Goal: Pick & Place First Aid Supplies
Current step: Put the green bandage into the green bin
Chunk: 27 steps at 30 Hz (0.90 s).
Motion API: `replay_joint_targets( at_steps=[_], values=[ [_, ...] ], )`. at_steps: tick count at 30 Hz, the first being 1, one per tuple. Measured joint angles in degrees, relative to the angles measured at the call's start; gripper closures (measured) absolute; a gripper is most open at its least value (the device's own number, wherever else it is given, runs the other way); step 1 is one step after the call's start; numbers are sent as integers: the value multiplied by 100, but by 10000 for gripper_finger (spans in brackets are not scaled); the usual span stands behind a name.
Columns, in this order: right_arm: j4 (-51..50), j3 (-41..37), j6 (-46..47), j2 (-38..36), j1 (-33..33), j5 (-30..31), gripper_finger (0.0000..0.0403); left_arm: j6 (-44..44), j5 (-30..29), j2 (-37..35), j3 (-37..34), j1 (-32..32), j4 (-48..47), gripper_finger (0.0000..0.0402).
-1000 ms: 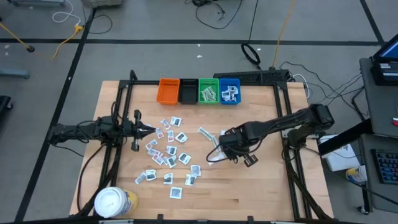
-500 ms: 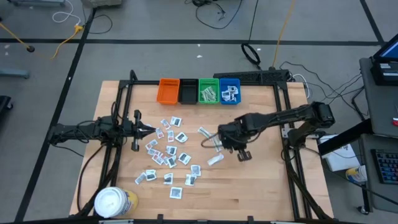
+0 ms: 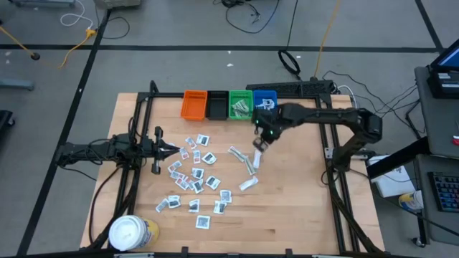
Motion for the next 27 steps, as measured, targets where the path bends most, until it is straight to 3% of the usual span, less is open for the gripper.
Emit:
replay_joint_targets(
  at_steps=[8, 17, 27],
  values=[
    [305, 361, 910, 639, -802, 17, 403, -2, 0, 1, 1, 0, -2, 364],
    [180, 2190, 639, 1957, -1417, 13, 403, 1, 0, 0, 2, 0, -1, 364],
    [-400, 4140, 399, 3171, -1665, 11, 403, 0, 0, 1, 0, 1, 1, 364]
  ],
)
